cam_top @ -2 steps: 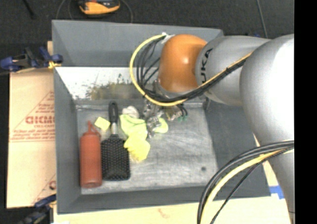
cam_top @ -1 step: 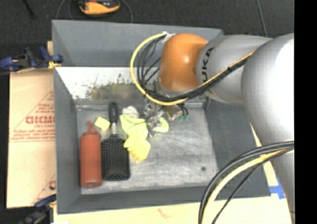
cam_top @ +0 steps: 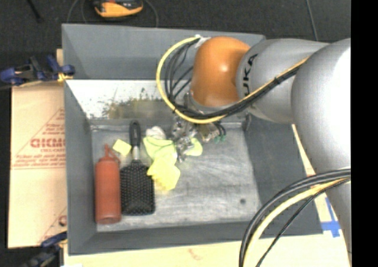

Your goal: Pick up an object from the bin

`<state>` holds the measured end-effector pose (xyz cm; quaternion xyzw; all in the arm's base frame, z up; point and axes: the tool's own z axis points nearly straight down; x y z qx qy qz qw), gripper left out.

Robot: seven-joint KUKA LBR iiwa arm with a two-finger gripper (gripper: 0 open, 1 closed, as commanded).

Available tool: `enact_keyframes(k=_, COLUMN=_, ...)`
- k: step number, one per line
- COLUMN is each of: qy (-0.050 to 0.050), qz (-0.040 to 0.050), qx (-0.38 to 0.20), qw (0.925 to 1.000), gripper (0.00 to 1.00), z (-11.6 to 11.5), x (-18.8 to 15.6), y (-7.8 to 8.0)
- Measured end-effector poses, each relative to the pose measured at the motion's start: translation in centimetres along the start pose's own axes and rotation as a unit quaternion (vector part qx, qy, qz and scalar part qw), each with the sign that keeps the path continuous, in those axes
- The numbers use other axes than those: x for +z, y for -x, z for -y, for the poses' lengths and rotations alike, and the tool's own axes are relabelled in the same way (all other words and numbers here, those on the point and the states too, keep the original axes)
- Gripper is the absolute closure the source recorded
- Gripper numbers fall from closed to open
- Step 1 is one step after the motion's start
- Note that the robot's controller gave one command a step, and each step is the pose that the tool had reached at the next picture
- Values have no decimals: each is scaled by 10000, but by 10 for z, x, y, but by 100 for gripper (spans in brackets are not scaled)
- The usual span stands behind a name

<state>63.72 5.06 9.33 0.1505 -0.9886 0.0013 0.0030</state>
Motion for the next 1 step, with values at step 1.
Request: enact_keyframes(k=1, qy=4, qz=-11, qx=2, qw=10000, gripper=100, z=0, x=-11, y=-1)
